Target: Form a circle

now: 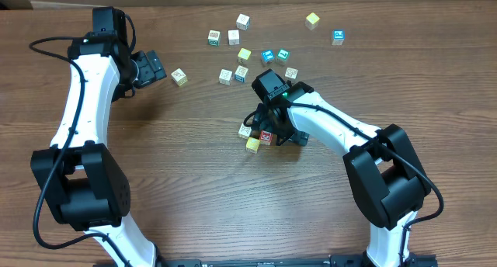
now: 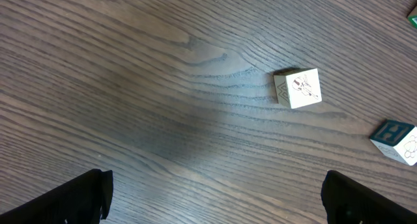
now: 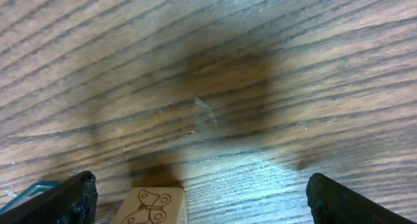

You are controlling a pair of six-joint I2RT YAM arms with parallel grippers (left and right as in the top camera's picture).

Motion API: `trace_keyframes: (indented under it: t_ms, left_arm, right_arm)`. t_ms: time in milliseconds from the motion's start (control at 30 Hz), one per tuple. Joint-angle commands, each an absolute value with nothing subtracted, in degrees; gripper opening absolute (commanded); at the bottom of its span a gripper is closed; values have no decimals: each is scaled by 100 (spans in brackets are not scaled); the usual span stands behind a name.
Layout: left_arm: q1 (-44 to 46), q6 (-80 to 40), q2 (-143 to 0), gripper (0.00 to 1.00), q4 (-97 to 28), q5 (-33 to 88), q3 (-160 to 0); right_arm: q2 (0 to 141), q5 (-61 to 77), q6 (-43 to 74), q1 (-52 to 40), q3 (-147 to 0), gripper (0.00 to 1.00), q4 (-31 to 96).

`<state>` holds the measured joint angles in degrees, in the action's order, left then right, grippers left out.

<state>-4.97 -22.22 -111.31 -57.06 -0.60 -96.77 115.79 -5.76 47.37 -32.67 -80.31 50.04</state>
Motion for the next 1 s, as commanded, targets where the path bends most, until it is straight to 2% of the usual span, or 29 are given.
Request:
trace_keyframes:
  t_ms: [0, 967]
  left_arm:
    - [-486, -2274, -11174, 100, -5690, -21, -9767]
    - [-484, -2274, -11174, 99, -5688, -21, -9767]
  right_arm:
    - [11607, -609, 4890, -3238, -8097, 100, 5078]
    - [11607, -751, 5129, -3238, -8097, 100, 5157]
